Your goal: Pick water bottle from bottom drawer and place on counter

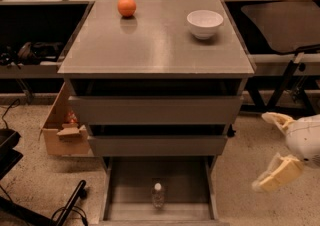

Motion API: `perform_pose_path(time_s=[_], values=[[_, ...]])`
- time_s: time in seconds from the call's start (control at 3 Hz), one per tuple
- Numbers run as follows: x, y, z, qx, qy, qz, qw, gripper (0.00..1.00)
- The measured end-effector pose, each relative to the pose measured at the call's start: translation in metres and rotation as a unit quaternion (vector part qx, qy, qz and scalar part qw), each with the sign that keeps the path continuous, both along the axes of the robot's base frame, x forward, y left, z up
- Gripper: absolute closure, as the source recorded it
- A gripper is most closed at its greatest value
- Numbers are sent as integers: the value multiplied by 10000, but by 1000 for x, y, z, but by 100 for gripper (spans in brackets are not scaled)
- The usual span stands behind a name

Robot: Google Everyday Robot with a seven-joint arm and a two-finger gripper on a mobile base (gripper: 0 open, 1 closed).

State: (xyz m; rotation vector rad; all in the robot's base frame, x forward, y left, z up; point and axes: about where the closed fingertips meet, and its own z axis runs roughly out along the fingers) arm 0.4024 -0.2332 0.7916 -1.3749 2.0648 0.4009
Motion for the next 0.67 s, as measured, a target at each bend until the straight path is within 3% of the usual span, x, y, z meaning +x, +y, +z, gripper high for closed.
perform_pose_path(time_s=[0.33, 0.67], values=[[4, 8, -38, 562, -250, 66, 9981, 0], [5, 16, -66, 1098, -402, 128, 9931, 0]])
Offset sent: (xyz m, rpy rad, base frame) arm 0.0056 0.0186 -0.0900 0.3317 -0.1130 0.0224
